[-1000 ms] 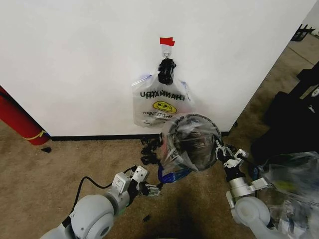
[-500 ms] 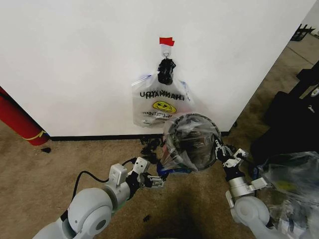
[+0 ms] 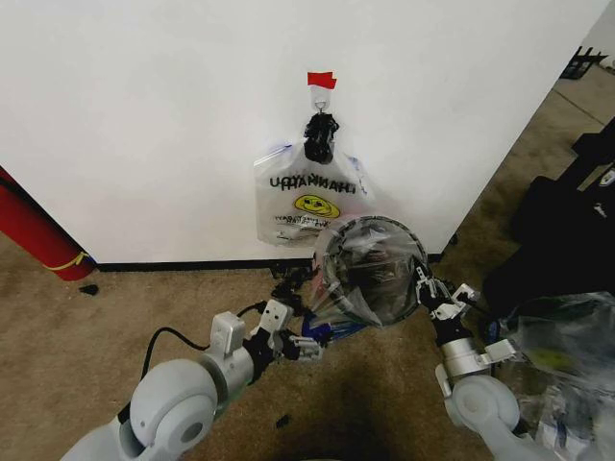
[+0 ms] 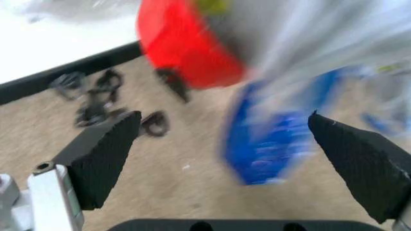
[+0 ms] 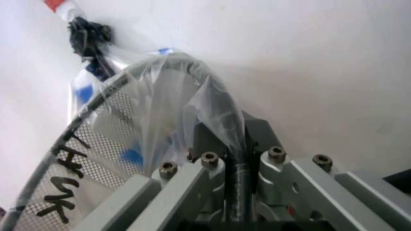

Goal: Pick up the garbage bag from the wall and place it over the trash bin.

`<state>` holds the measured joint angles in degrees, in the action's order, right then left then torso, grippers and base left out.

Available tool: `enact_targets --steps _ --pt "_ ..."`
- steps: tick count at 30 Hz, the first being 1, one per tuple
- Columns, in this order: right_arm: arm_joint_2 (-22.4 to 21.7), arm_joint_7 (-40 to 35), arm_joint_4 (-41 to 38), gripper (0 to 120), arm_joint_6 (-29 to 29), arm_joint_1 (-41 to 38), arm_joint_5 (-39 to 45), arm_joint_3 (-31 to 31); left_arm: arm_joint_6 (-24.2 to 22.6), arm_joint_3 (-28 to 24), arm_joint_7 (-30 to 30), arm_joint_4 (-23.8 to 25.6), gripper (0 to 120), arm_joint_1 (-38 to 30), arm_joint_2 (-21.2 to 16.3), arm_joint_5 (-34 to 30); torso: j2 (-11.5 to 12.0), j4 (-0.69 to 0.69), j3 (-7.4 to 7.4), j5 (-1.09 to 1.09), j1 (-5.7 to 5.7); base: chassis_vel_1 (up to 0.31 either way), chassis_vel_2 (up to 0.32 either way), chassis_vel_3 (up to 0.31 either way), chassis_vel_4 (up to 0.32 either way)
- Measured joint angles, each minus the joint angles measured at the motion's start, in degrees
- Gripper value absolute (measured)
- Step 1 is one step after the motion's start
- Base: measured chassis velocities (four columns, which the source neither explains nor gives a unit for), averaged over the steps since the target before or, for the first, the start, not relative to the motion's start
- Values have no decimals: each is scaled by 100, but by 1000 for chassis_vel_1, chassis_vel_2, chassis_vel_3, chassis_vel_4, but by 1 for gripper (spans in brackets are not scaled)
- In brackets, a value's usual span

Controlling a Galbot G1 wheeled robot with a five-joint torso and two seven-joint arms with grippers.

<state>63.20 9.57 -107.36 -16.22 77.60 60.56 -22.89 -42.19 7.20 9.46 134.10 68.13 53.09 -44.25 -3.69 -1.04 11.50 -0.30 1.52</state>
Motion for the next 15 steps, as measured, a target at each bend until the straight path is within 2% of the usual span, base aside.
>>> enact_targets --steps 4,7,10,15 --pt "0 0 -25 1 9 14 1 4 0 -39 1 -132 100 -73 10 78 0 1 0 0 0 0 0 0 0" --pt "-41 -117 -347 1 100 177 96 17 8 -176 -224 -885 100 -281 32 729 0 0 0 -1 0 0 0 0 0" --pt "-86 -205 -568 1 181 316 165 0 84 -217 -383 -1177 100 -392 16 1033 0 1 0 -1 0 0 0 0 0" --pt "-100 -476 -1008 1 392 649 182 37 807 -298 -510 -1656 100 -581 150 1620 0 0 0 -1 0 0 0 0 0"
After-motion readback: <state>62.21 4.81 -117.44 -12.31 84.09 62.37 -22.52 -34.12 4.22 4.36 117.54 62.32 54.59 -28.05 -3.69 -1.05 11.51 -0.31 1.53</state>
